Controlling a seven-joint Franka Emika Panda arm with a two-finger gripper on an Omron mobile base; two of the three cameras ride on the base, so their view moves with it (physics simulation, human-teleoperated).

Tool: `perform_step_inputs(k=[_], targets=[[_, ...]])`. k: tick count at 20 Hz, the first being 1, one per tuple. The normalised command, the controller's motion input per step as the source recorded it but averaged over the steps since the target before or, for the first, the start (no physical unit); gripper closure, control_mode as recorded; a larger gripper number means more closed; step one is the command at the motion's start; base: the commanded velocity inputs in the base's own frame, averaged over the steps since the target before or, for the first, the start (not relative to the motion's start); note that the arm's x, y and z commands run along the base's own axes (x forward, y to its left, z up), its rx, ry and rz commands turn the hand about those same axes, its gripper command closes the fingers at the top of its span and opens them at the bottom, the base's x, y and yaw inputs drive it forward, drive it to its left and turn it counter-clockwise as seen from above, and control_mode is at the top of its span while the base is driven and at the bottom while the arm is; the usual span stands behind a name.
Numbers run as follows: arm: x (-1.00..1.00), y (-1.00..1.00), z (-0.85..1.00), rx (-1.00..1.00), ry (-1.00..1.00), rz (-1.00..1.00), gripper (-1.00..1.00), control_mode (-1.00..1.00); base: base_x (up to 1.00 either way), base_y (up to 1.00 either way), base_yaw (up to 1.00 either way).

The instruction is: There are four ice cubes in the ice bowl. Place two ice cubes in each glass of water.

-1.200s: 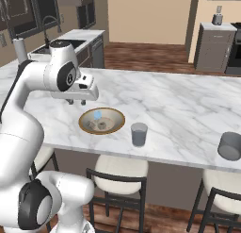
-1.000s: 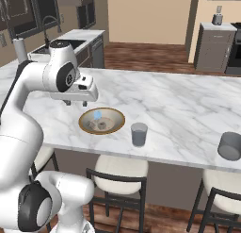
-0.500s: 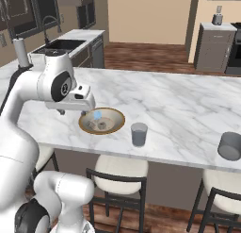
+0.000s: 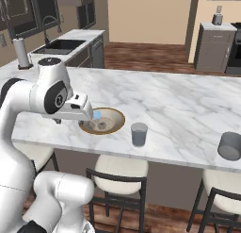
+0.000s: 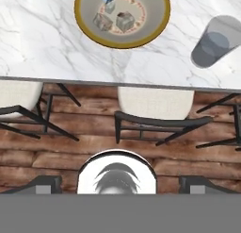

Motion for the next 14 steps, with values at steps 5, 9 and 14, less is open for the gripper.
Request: perform_step_inputs(k=[5,9,14], targets=[[-0.28,-0.41,0.00,0.06,0.00,0.00,-1.00,-1.00,0.00,0.00,0.00],[-0.10,-0.37,0.00,0.06,0.00,0.00,-1.00,-1.00,0.00,0.00,0.00],[0.00,0.00,0.00,0.00,0.02,-0.01,-1.00,-1.00,0.00,0.00,0.00]])
